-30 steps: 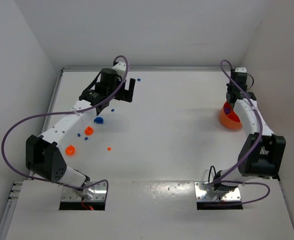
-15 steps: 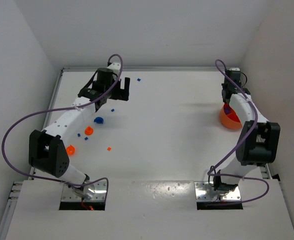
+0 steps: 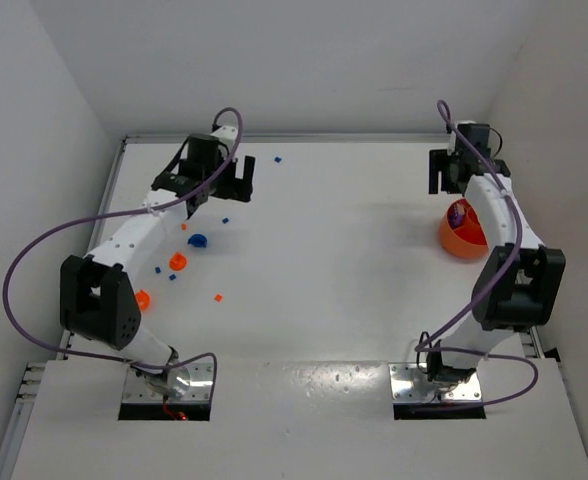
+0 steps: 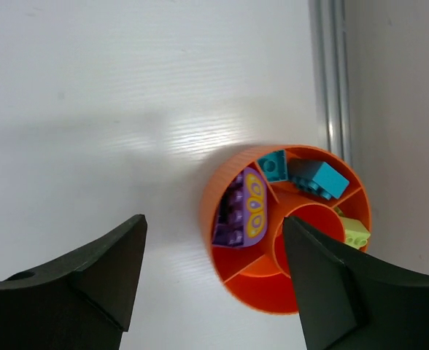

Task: Sort the legos into containers by color

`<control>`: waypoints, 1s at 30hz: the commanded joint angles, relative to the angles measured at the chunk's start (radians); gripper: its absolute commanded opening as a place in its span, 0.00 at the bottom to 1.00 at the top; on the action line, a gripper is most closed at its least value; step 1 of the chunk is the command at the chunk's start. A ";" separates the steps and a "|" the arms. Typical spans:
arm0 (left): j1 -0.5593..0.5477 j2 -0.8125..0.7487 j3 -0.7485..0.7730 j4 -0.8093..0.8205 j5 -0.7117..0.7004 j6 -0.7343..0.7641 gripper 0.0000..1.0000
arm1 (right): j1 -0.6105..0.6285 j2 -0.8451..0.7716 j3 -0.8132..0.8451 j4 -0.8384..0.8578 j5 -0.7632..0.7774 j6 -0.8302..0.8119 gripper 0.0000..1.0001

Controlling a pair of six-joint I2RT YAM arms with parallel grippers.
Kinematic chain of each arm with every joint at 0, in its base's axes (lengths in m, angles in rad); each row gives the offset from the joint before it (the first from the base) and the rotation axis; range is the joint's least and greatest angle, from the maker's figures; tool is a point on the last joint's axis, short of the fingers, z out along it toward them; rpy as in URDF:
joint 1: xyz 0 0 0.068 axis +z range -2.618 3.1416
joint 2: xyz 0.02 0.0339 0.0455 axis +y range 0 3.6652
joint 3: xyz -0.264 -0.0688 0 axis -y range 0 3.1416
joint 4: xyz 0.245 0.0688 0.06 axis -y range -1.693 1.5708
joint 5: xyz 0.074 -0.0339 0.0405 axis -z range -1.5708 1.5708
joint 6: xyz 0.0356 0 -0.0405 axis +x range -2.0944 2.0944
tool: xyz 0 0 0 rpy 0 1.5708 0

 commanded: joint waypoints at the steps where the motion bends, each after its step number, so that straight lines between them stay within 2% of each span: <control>1: 0.081 -0.037 0.043 -0.029 0.098 0.047 1.00 | 0.007 -0.111 0.102 -0.100 -0.178 -0.011 0.75; 4: 0.151 -0.048 0.054 -0.100 0.114 0.083 1.00 | 0.007 -0.146 0.123 -0.168 -0.293 -0.031 0.75; 5: 0.166 -0.048 0.068 -0.124 0.127 0.102 0.98 | 0.007 -0.155 0.123 -0.183 -0.378 -0.060 0.75; 8: 0.227 -0.024 0.082 -0.221 0.127 0.180 0.97 | 0.007 -0.201 0.048 -0.194 -0.515 -0.102 0.75; 10: 0.261 -0.011 0.091 -0.290 0.118 0.229 0.94 | 0.007 -0.210 0.016 -0.194 -0.557 -0.102 0.80; 11: 0.299 0.001 0.091 -0.314 0.132 0.246 0.88 | 0.016 -0.210 -0.004 -0.194 -0.588 -0.102 0.81; 13: 0.338 -0.008 0.057 -0.362 0.179 0.283 0.84 | 0.017 -0.210 -0.016 -0.203 -0.623 -0.113 0.83; 19: 0.448 -0.051 -0.093 -0.442 0.193 0.485 0.81 | 0.035 -0.229 -0.099 -0.205 -0.701 -0.137 0.84; 23: 0.468 -0.051 -0.103 -0.467 0.232 0.594 0.81 | 0.044 -0.206 -0.125 -0.195 -0.740 -0.137 0.84; 26: 0.436 -0.008 -0.074 -0.467 0.278 0.619 0.81 | 0.055 -0.195 -0.136 -0.195 -0.764 -0.128 0.84; 30: 0.398 0.094 -0.015 -0.457 0.327 0.687 0.73 | 0.064 -0.184 -0.136 -0.195 -0.764 -0.128 0.84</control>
